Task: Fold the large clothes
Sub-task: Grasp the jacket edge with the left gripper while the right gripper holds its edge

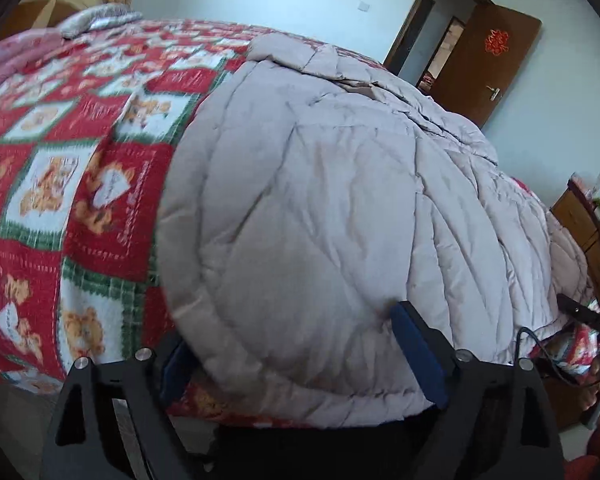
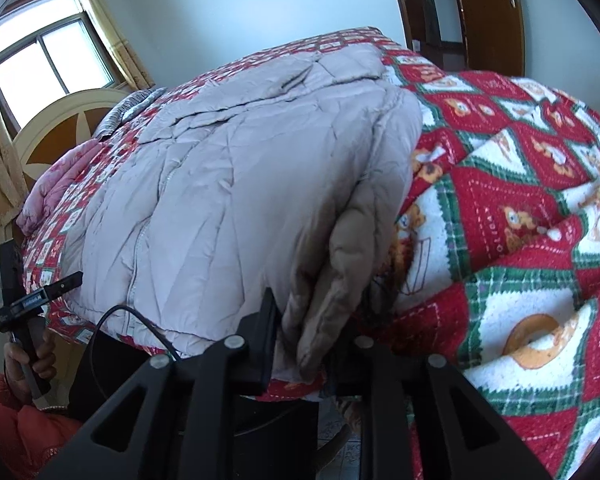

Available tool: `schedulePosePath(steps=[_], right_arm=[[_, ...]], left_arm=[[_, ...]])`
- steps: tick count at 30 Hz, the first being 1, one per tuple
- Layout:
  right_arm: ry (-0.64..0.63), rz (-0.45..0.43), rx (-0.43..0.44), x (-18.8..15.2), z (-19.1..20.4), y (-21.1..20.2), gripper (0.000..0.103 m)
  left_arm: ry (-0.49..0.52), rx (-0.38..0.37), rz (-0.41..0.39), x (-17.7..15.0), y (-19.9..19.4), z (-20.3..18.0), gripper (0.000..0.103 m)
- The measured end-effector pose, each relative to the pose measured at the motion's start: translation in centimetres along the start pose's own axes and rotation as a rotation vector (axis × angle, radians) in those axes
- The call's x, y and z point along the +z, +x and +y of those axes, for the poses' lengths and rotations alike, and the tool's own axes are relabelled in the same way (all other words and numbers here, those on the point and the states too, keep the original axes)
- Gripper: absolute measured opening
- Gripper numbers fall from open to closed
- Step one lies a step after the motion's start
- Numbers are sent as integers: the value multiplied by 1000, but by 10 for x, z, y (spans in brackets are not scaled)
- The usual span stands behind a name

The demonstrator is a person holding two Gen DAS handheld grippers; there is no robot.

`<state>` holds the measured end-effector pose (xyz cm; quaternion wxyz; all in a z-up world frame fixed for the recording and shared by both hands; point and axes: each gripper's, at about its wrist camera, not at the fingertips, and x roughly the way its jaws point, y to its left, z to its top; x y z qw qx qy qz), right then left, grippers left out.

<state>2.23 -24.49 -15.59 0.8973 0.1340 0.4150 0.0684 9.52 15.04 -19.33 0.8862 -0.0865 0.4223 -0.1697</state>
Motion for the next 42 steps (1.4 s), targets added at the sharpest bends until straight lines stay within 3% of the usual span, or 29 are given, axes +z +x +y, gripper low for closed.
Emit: schedulePosePath(steps=[2,5,13,18,23,26,31,37,42], right_arm=[[-4,2,0,-2,-2,2,17],[42,-16,61,0,-5,-7,14],[51,-172,265,22,13,-71,13],[23,-229,341,25,26,-113,13],[21,-322,408,31,38,-155,13],[3,-392,394,49,44,-170,13],[-19,-470,341,100,49,-158,13],[-39,-487,193,159,53,-115,13],[-42,-458,72,216,51,-53,13]], left_arm=[[20,-28,-28,0,-3,-5,45],[0,-104,-64,4,-18,-3,24],[-76,-307,-230,34,-83,-2,17],[20,-353,-339,43,-138,-20,17],[-8,-409,-420,58,-186,-22,17],[-17,-366,-461,81,-201,-24,17],[-75,-250,-457,135,-182,-25,17],[-72,-79,-414,203,-123,-33,17],[-98,64,-337,247,-56,-31,18]])
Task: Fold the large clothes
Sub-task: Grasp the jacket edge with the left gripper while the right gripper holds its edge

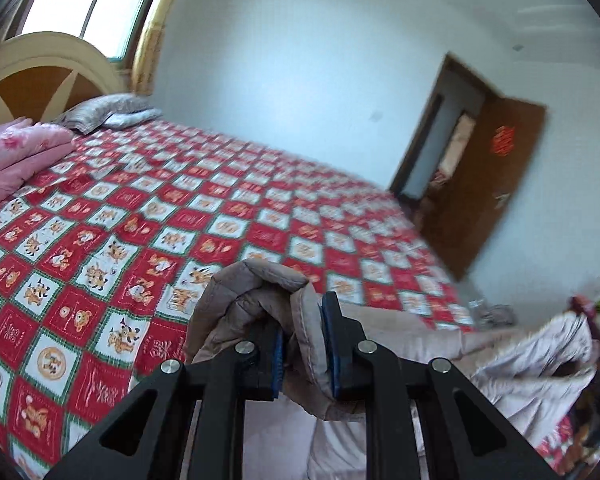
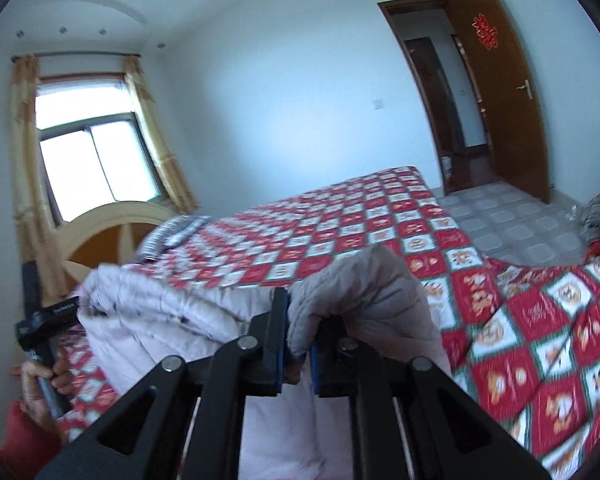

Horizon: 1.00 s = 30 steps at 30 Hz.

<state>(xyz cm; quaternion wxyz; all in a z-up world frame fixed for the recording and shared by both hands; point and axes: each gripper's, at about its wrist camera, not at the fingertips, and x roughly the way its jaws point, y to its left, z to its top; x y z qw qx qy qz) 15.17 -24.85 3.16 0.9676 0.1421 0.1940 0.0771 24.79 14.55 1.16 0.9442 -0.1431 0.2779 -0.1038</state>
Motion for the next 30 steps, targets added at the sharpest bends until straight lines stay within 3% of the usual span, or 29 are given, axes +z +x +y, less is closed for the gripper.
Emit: schedulePosePath(steps=[8,10,13,17,19,22,30], right_arm=[[-28,135,-189,-22,-32,134,13],[-41,176,-225,-34,-41,160,13],[-76,212,-268,-53,-51,185,13],[-63,194,-273,-70,-60,193,15],[-48,193,-266,-71,-63,196,16],[-1,213,-247,-71,-74,199,16],[48,226,-229,-71,-80,205,16]], left_arm=[[-19,158,187,-10,124,17,21],[-37,172,236,-19,148,25,25],[-30,149,239,-27,167,29,32],[55,189,181,-49,182,26,37],[102,254,143,-58,188,16,37],[137,300,150,-59,202,9,38],[96,259,170,-56,205,17,39]])
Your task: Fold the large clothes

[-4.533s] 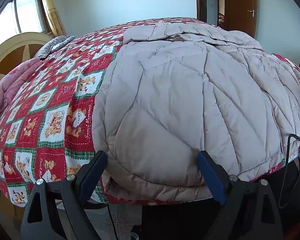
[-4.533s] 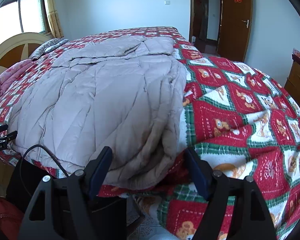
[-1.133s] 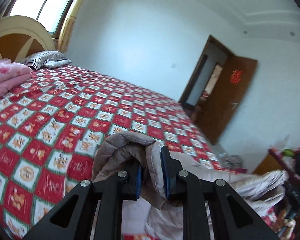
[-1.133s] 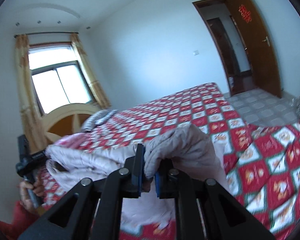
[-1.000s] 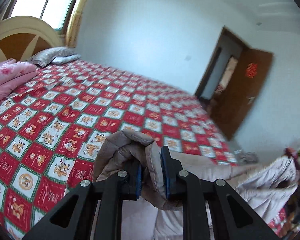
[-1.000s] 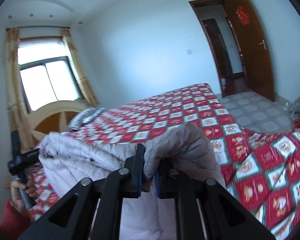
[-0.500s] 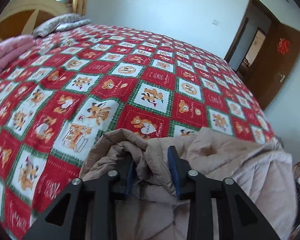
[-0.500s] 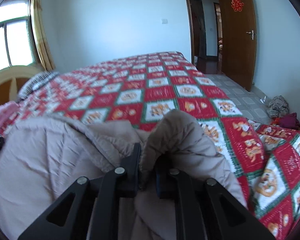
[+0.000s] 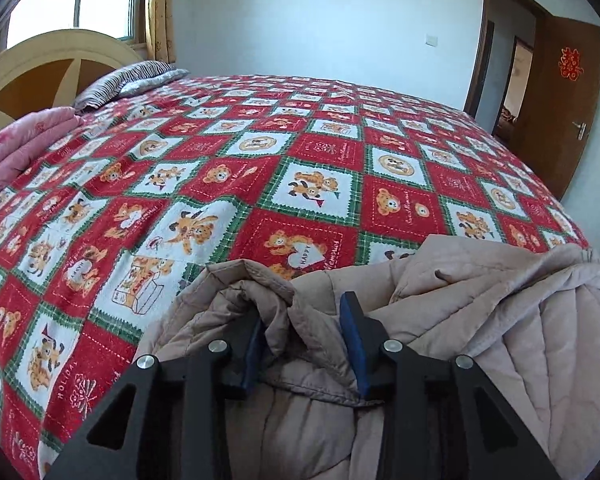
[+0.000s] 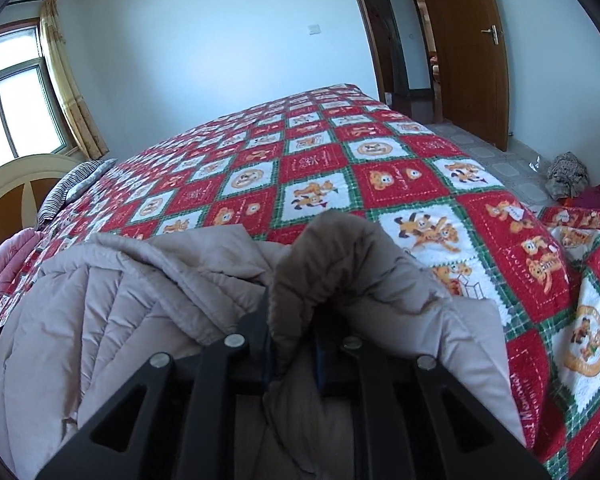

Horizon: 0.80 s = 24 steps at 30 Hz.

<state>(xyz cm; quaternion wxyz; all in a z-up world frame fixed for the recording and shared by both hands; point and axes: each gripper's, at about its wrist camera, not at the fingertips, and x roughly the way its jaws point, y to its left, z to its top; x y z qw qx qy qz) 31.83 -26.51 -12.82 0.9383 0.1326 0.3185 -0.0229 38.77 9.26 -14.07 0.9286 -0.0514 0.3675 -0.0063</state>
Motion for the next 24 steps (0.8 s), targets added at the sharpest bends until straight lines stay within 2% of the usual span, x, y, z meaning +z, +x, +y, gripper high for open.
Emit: schedulePosePath(steps=[3,5,7,8,9,10,11,12,13,14,15,16,17,18,19,21,24], right_arm=[[7,25,15,2,-1,3,17],[24,82,56,10,-5,3,18],[73,111,98,24,-11,-5,23],[111,76,127,32,-15,-19,25],[137,33,143,39,-16,-31,36],[160,-32,147,46,-16,-50,56],[169,-86,144,52,-14,-66,68],[168,-158,147,56,-10,-88,84],[157,-209,157,58,-4,-103,86],[128,-247,175,59,6,-119,86],[84,-243,182,58,20,-128,85],[39,-219,183,55,36,-132,77],[0,-190,182,50,50,-131,69],[-51,-146,170,41,68,-127,50],[-93,-106,152,30,83,-122,37],[-172,-42,109,6,113,-103,27],[-192,12,77,-23,132,-72,26]], left_arm=[[-18,-69,86,14,-6,9,41],[-60,-120,127,34,-22,22,44],[-110,-181,111,51,-43,34,48],[-137,-221,90,62,-58,42,56],[-157,-234,61,71,-72,47,63],[-169,-223,14,78,-88,51,79],[-177,-202,-68,84,-112,53,86],[-170,-199,-119,86,-126,51,87],[-153,-203,-155,87,-138,47,87],[-115,-210,-178,85,-151,36,87],[-92,-208,-178,82,-156,29,87],[-64,-204,-169,75,-159,16,87],[-19,-215,-145,60,-158,-3,87],[9,-229,-126,51,-154,-14,87],[44,-246,-100,37,-148,-29,87],[117,-247,-53,7,-130,-60,87],[183,-200,-19,-25,-99,-94,87]])
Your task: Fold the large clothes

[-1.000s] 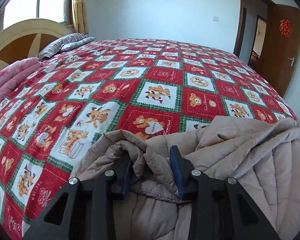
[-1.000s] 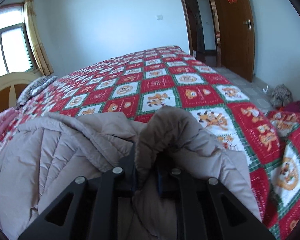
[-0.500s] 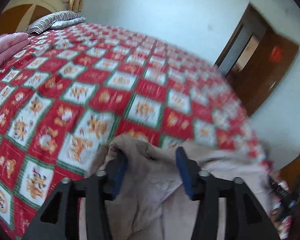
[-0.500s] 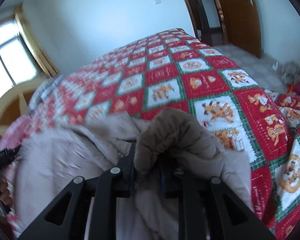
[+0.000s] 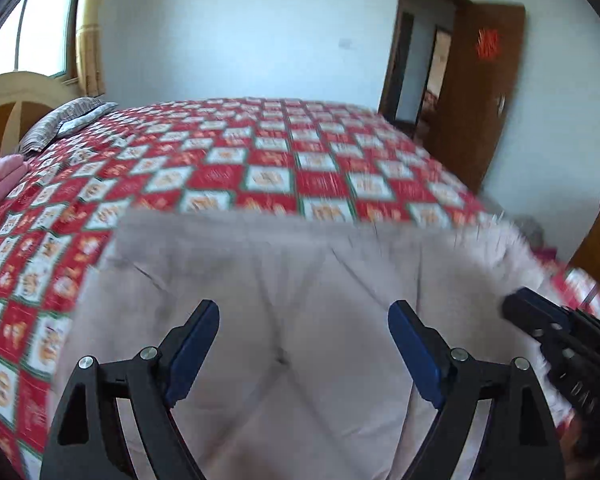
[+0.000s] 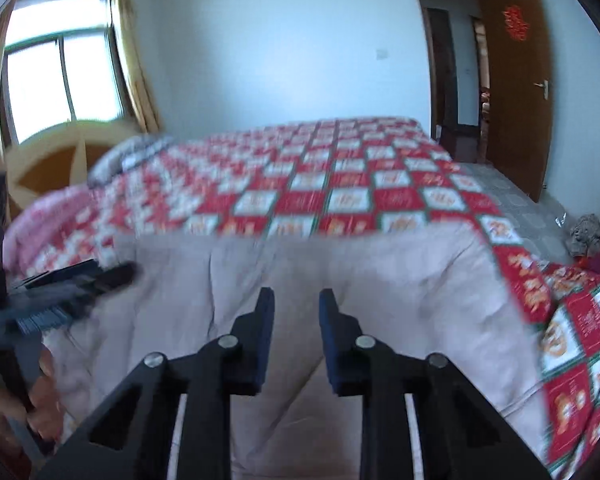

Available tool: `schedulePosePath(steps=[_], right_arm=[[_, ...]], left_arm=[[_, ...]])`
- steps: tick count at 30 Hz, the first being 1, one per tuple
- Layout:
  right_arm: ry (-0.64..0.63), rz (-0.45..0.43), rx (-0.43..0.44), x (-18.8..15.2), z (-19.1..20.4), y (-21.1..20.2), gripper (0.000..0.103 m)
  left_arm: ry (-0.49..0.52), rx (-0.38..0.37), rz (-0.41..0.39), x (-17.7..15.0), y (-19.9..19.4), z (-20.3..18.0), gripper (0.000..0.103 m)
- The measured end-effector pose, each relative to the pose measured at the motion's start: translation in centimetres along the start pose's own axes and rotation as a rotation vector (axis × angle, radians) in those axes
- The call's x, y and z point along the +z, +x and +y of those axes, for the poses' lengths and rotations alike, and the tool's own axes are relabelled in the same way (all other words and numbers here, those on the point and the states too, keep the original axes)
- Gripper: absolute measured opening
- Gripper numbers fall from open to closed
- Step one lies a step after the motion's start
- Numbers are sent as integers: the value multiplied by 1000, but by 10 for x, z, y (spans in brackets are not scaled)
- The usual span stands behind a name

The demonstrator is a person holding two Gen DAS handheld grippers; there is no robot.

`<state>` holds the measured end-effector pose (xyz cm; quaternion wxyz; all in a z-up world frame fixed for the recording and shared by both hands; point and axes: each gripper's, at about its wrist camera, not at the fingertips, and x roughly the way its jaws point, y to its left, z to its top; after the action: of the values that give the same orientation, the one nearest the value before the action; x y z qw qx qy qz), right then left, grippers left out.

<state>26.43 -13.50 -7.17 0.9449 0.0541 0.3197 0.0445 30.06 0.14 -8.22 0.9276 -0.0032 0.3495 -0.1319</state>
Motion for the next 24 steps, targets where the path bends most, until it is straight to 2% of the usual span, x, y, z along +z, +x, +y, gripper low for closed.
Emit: schedulePosePath(steps=[4,7,10,15,18,22,24], right_arm=[[32,38,-35,-20,-8,43,26],[36,26,-33,-33,-17,55,26],[6,30,-68,-38,-13,60,26],[65,53,-21,-41,-25,60,25],[54,58,-43,-42,-22,59,24],[45,80,-60,-39,-17,48,22],[64,25,-53,-39,-14,26,22]], left_arm=[[5,76,0,-21,27,-7,87],[13,83,-25,-31,34,-4,92],[46,130,-25,-36,42,-11,94],[37,128,29,-36,57,-10,98],[62,180,48,-38,62,-15,99],[74,191,51,-39,62,-17,99],[76,194,50,-40,62,-18,99]])
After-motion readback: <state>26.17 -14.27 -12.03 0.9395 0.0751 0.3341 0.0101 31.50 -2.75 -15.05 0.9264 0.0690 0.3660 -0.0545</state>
